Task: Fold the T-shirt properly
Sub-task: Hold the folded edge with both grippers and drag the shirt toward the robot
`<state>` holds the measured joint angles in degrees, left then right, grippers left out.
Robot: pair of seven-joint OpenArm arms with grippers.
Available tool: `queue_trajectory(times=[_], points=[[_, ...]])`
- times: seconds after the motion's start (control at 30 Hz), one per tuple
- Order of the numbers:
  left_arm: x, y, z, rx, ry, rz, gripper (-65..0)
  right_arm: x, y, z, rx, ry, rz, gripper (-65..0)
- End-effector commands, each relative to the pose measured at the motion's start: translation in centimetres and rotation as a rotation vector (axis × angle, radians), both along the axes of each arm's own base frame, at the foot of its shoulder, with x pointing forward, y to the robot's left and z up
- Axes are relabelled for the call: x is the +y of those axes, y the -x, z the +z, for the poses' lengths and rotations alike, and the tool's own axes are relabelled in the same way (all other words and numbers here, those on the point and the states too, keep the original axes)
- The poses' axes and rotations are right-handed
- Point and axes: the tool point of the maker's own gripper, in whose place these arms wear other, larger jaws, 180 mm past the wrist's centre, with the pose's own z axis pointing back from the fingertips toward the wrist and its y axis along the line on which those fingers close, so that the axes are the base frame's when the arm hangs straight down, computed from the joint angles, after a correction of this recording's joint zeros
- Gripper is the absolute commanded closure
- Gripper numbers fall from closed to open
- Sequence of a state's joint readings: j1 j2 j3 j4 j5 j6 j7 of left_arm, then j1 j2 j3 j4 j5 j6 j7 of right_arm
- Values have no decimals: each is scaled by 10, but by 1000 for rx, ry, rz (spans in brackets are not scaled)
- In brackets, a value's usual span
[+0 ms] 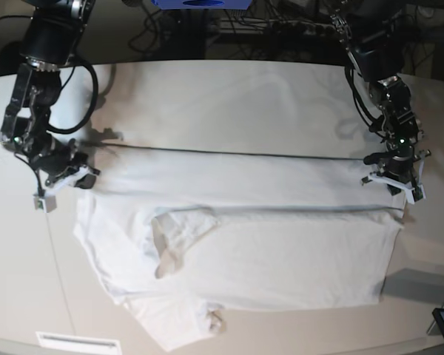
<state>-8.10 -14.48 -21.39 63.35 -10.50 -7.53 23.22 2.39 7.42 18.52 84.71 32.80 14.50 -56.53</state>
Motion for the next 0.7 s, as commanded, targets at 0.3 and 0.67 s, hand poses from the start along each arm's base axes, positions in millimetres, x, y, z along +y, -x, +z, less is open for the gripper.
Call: queue_trajectory(times=[0.3, 0.67], points=[[8, 6, -3, 51, -9, 19, 0, -10, -15, 16, -57, 22, -21, -3], [8, 6, -3, 50, -7, 20, 0, -32, -9, -1, 45, -14, -235, -235]])
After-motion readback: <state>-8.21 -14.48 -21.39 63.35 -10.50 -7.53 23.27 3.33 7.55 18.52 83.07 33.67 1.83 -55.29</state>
